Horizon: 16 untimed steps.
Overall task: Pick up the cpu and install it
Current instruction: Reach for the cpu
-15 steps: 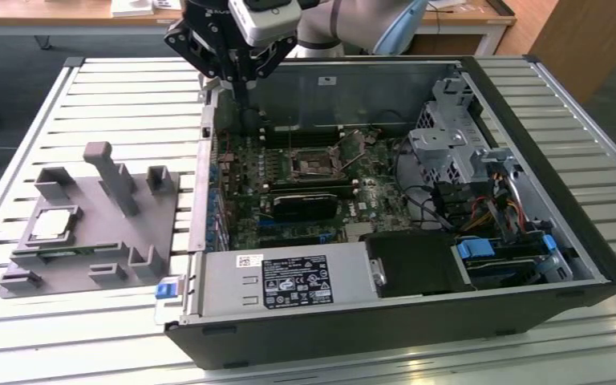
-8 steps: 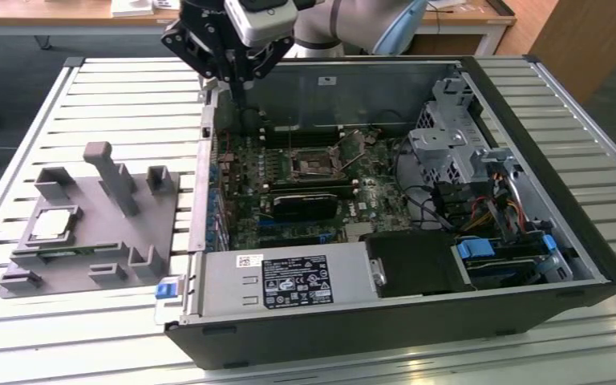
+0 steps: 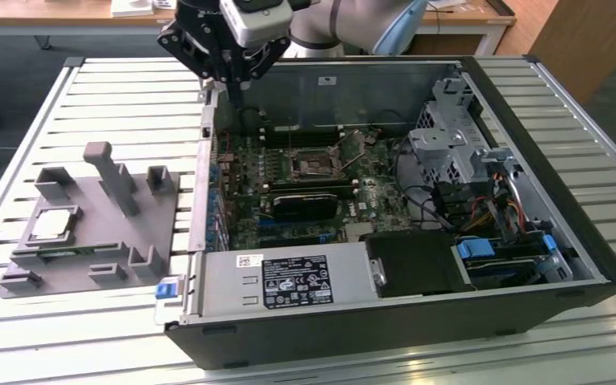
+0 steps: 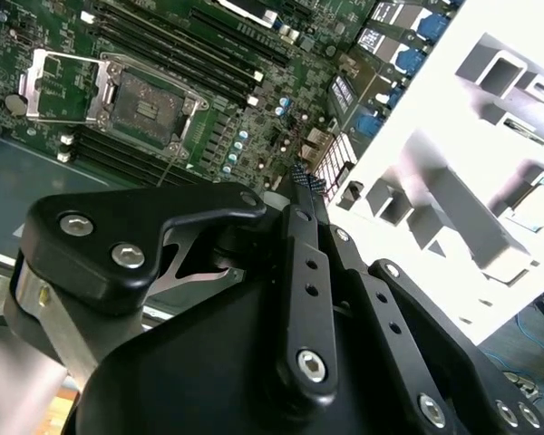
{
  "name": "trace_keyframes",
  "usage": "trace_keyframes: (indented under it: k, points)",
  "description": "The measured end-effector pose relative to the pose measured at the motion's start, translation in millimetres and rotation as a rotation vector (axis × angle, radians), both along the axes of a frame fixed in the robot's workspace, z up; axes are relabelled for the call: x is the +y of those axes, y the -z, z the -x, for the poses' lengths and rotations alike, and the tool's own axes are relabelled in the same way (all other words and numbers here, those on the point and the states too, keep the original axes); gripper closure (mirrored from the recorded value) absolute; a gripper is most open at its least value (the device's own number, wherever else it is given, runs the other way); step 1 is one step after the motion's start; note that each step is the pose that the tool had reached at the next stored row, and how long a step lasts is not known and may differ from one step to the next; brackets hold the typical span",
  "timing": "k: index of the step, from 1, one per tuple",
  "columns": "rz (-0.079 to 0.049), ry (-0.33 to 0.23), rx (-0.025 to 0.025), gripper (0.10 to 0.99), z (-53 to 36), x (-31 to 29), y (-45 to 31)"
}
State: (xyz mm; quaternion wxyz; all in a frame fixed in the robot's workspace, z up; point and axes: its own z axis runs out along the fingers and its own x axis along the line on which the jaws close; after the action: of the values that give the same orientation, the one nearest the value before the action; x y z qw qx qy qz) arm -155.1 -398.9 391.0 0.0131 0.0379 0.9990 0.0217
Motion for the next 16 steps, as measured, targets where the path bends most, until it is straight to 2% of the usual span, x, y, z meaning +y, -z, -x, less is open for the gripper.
trace_keyframes:
  k: [16]
  points:
    - [0.0,0.0,0.0001,0.98,6.2,0.0,0.9]
